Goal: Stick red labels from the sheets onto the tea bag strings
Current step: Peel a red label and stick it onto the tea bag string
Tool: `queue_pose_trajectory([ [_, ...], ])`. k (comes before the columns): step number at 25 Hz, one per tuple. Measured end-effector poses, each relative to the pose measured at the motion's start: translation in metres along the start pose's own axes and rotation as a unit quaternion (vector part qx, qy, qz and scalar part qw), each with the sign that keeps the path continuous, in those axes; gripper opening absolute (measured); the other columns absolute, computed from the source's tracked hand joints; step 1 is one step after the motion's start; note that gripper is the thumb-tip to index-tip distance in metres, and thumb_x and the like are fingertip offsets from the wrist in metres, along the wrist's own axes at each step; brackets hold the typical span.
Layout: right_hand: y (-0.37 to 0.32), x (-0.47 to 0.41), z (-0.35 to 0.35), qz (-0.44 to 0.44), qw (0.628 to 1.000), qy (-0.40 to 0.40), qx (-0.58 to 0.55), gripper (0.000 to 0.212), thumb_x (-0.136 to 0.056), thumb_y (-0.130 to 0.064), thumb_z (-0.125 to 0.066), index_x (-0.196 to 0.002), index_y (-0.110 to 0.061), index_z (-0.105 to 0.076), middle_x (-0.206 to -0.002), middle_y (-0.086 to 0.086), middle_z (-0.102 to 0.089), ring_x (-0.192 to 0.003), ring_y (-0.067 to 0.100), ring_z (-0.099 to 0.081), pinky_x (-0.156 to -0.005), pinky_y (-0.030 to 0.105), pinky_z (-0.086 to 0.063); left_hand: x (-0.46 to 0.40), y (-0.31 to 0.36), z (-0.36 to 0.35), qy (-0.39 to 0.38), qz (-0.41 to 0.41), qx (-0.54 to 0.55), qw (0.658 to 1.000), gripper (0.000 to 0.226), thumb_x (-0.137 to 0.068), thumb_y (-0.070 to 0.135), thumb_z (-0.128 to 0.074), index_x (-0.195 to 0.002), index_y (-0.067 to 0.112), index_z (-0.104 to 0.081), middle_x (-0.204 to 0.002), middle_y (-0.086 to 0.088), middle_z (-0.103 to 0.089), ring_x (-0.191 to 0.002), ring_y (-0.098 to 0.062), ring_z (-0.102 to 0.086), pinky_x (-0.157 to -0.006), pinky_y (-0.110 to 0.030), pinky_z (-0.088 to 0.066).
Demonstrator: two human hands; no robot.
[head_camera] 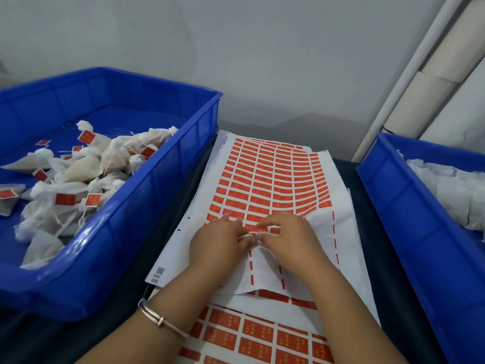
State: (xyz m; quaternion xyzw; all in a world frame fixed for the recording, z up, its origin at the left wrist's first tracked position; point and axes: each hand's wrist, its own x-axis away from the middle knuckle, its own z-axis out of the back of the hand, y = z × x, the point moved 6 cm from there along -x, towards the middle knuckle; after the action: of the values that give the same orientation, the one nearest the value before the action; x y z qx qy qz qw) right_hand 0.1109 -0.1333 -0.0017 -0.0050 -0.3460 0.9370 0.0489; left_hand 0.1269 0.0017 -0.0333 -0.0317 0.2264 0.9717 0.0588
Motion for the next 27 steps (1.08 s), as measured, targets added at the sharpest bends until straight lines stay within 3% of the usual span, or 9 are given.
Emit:
queue_pose_trajectory([
  [8,0.01,-0.003,-0.003,-0.014,1.0,0.022,0.009,0.024,-0.089,-0.033,-0.061,-0.111,-0.025,-0.07,-0.118,-0.008,-0.066,-0.099,0.011,-0.061,-0.079,0.015,-0.037,0.0,0.003,0.004,0.035,-0.049,0.021,0.998,0.033,-0.093,0.048,-0.045,-0.111,0.031,-0.067,-0.121,0.012,-0.063,-0.118,-0.01,-0.053,-0.098,-0.028,-0.036],
  [13,0.018,-0.005,-0.001,-0.025,0.999,0.033,-0.006,0.021,-0.089,-0.032,-0.062,-0.106,-0.024,-0.072,-0.116,-0.01,-0.066,-0.068,-0.004,-0.045,-0.059,0.004,-0.027,-0.003,-0.007,0.01,0.067,0.005,0.092,0.993,0.02,-0.089,0.042,-0.056,-0.098,0.03,-0.07,-0.1,0.012,-0.069,-0.078,-0.005,-0.059,-0.075,-0.015,-0.04],
  [16,0.018,-0.005,0.0,-0.029,0.999,0.035,-0.015,0.021,-0.089,-0.031,-0.062,-0.107,-0.025,-0.071,-0.119,-0.009,-0.065,-0.075,-0.001,-0.05,-0.064,0.004,-0.028,-0.004,-0.004,0.009,0.065,0.008,0.084,0.994,0.028,-0.083,0.049,-0.061,-0.101,0.029,-0.07,-0.101,0.014,-0.068,-0.078,-0.005,-0.057,-0.075,-0.018,-0.042],
  [19,0.02,-0.004,0.0,-0.041,0.998,0.035,-0.022,0.024,-0.09,-0.03,-0.062,-0.113,-0.026,-0.068,-0.125,-0.008,-0.062,-0.105,0.012,-0.06,-0.077,0.015,-0.032,-0.004,0.0,0.007,0.076,-0.002,0.056,0.996,0.038,-0.079,0.055,-0.063,-0.107,0.03,-0.068,-0.106,0.015,-0.065,-0.086,-0.006,-0.051,-0.08,-0.022,-0.039],
  [21,0.02,-0.004,-0.001,-0.046,0.998,0.033,-0.016,0.025,-0.09,-0.029,-0.061,-0.114,-0.027,-0.067,-0.126,-0.008,-0.061,-0.11,0.014,-0.059,-0.079,0.018,-0.033,-0.007,-0.001,0.007,0.079,-0.007,0.052,0.995,0.033,-0.082,0.052,-0.061,-0.104,0.03,-0.07,-0.104,0.014,-0.066,-0.085,-0.006,-0.051,-0.081,-0.021,-0.037],
  [24,0.019,-0.004,0.001,-0.039,0.998,0.037,-0.029,0.023,-0.09,-0.03,-0.061,-0.111,-0.026,-0.068,-0.118,-0.01,-0.064,-0.095,0.009,-0.06,-0.073,0.013,-0.034,-0.01,-0.003,0.007,0.079,-0.006,0.066,0.995,0.027,-0.086,0.046,-0.059,-0.101,0.028,-0.071,-0.101,0.012,-0.068,-0.08,-0.005,-0.053,-0.08,-0.019,-0.039],
  [27,0.02,-0.002,0.006,-0.036,0.996,0.057,-0.055,0.006,-0.092,-0.036,-0.055,-0.093,-0.034,-0.061,-0.092,-0.024,-0.058,-0.07,-0.001,-0.052,-0.059,0.003,-0.03,-0.01,-0.004,0.007,0.071,0.015,0.098,0.993,0.015,-0.088,0.041,-0.056,-0.092,0.03,-0.065,-0.096,0.01,-0.066,-0.076,-0.007,-0.055,-0.078,-0.021,-0.044],
])
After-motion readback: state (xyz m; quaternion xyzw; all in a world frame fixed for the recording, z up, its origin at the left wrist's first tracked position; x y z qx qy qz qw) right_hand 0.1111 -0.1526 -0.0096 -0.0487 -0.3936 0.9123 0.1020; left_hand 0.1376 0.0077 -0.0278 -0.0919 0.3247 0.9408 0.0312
